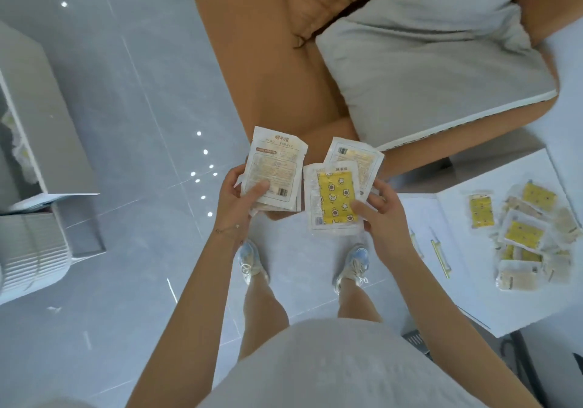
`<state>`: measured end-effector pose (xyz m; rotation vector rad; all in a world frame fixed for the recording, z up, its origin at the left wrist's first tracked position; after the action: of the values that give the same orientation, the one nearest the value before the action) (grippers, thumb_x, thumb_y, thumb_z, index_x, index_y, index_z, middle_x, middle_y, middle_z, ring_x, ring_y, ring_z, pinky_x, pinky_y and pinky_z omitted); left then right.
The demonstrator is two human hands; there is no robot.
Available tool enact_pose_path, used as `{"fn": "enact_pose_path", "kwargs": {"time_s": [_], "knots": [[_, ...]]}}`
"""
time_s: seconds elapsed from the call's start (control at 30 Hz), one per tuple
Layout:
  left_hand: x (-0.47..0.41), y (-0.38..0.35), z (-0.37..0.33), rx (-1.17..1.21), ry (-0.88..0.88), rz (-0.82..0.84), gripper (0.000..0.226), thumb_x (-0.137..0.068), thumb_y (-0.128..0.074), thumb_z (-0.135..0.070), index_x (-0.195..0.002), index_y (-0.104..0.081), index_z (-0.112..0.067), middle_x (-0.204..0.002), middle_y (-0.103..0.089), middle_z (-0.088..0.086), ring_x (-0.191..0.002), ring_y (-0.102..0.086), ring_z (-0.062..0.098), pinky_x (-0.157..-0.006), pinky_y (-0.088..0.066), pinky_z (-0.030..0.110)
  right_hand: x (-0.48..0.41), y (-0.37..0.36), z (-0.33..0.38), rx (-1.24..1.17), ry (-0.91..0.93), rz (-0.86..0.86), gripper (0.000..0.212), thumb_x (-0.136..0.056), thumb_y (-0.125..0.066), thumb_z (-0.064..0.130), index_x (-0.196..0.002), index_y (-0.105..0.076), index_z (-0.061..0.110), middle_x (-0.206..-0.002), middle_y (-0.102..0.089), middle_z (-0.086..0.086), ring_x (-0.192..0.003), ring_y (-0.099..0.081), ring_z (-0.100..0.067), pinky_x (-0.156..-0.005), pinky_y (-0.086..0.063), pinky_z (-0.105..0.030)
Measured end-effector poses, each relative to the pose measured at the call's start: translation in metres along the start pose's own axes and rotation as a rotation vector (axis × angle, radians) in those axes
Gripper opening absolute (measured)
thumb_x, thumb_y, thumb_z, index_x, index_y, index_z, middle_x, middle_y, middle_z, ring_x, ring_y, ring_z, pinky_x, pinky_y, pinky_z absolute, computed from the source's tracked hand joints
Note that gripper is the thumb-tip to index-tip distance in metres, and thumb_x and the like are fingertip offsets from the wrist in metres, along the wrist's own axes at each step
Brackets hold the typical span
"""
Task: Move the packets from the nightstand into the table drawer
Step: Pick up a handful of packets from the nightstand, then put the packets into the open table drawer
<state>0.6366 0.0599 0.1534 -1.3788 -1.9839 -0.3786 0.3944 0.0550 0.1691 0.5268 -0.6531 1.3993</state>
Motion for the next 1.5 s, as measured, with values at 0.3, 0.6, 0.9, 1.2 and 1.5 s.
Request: {"fn": "enact_pose_path", "kwargs": {"time_s": [0.3, 0.6, 0.9, 1.2, 1.5], "knots": [[0.007, 0.220, -0.045, 0.056, -0.012, -0.151, 0.040, -0.085, -0.062, -0.001, -0.115, -0.049, -0.024, -0.105, -0.069, 0.002, -0.094, -0.069, 0.026, -0.077, -0.059, 0.039, 0.023, -0.215, -0.035, -0.042, -0.081, 0.128, 0.045, -0.086, -0.059, -0.008, -0.120, -0.051, 0.021, -0.105, -0.073, 0.003, -0.099, -0.070, -0.023, -0.073, -0.058, -0.039], [0.001, 0.332, -0.061, 0.253, -0.042, -0.281, 0.044, -0.086, -0.060, 0.002, -0.123, -0.044, -0.015, -0.109, -0.066, 0.003, -0.091, -0.071, 0.021, -0.075, -0.060, 0.037, 0.018, -0.349, -0.037, 0.119, -0.093, 0.280, 0.051, -0.085, -0.061, -0.008, -0.130, -0.049, 0.013, -0.113, -0.070, -0.010, -0.105, -0.067, -0.031, -0.077, -0.058, -0.041], [-0.022, 0.389, -0.085, 0.443, -0.052, -0.426, 0.043, -0.086, -0.061, -0.001, -0.122, -0.047, -0.021, -0.111, -0.066, 0.002, -0.097, -0.069, 0.023, -0.083, -0.057, 0.043, -0.029, -0.454, -0.004, 0.247, -0.068, 0.433, 0.048, -0.086, -0.057, -0.011, -0.129, -0.048, 0.008, -0.109, -0.070, -0.012, -0.093, -0.070, -0.027, -0.075, -0.059, -0.041], [-0.071, 0.410, -0.164, 0.573, -0.115, -0.609, 0.036, -0.088, -0.060, -0.003, -0.115, -0.049, -0.024, -0.104, -0.068, 0.000, -0.090, -0.071, 0.019, -0.075, -0.059, 0.038, -0.090, -0.563, 0.077, 0.471, -0.049, 0.586, 0.042, -0.088, -0.058, -0.007, -0.119, -0.051, 0.020, -0.106, -0.071, -0.002, -0.096, -0.070, -0.019, -0.070, -0.057, -0.032], [-0.102, 0.439, -0.198, 0.807, -0.125, -0.798, 0.035, -0.089, -0.058, -0.003, -0.116, -0.046, -0.020, -0.110, -0.064, 0.007, -0.093, -0.069, 0.024, -0.073, -0.059, 0.037, -0.120, -0.658, 0.113, 0.610, -0.065, 0.696, 0.042, -0.088, -0.058, -0.007, -0.120, -0.050, 0.019, -0.107, -0.071, -0.003, -0.096, -0.070, -0.019, -0.080, -0.058, -0.037]]}}
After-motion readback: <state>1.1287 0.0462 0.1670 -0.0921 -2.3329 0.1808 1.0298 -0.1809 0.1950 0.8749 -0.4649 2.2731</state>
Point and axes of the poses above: each hand's wrist, its own x-axis away from the middle knuckle, its own y-axis out of the back of the hand, z = x × y, the point moved 2 cm from there along -x, towards the middle knuckle
